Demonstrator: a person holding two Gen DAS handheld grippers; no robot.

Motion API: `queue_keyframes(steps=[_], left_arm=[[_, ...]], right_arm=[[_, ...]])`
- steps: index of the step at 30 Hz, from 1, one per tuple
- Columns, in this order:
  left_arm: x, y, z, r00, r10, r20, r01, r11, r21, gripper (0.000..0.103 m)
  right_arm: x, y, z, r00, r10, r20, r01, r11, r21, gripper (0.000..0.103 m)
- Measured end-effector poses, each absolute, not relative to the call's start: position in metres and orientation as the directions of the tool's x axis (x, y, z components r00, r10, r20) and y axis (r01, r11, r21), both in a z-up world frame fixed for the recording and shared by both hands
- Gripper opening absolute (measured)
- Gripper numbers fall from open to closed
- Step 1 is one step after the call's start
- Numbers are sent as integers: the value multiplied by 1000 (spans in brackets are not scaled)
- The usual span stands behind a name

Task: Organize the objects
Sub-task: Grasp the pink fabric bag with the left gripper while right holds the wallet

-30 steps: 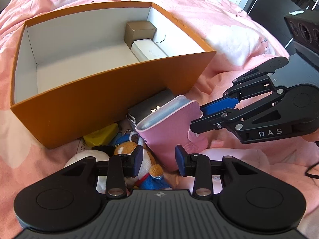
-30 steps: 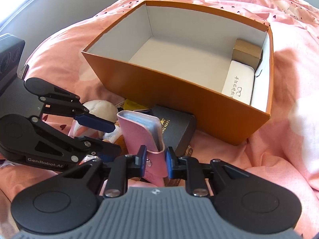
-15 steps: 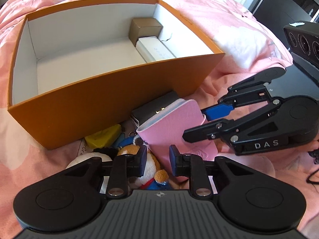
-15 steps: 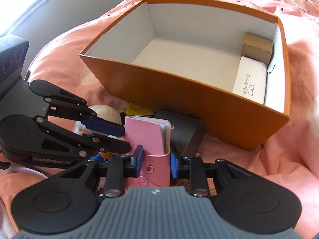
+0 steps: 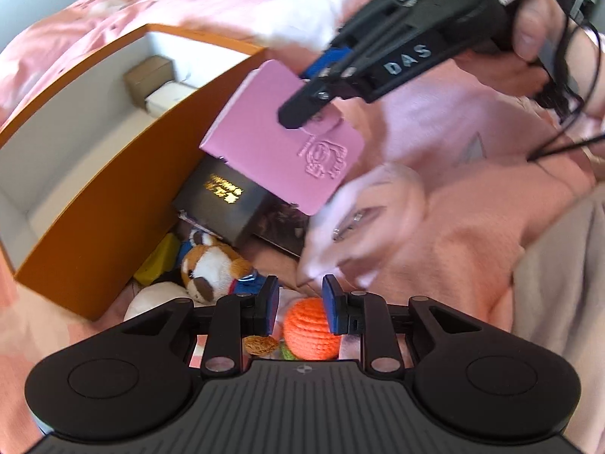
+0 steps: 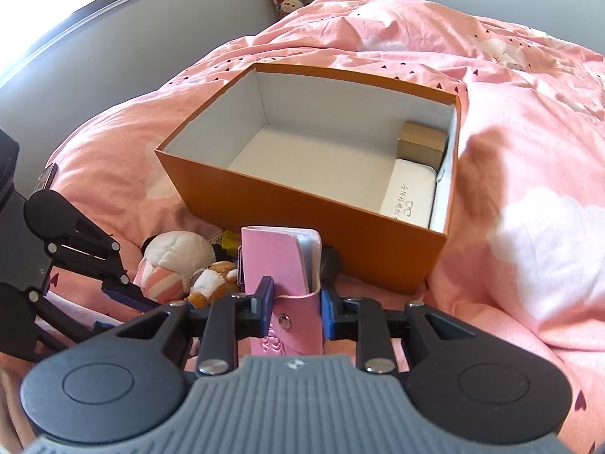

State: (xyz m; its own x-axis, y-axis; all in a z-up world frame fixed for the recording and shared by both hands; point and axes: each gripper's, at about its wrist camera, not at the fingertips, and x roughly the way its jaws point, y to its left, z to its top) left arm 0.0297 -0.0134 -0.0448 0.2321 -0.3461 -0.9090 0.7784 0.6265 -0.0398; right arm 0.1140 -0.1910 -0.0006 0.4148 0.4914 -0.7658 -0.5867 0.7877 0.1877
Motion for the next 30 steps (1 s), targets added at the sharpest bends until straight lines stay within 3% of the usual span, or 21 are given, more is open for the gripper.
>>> queue_keyframes(steps=[12, 30], left_arm=[[9, -47, -56, 182, -311, -933, 912, 407, 42, 38], [30, -49, -61, 164, -351, -922, 895, 446, -10, 44]], right_arm=[[106, -204, 1, 419, 470, -777, -527, 823, 213, 23], [122, -210, -16, 389, 459, -799, -465, 846, 259, 25]])
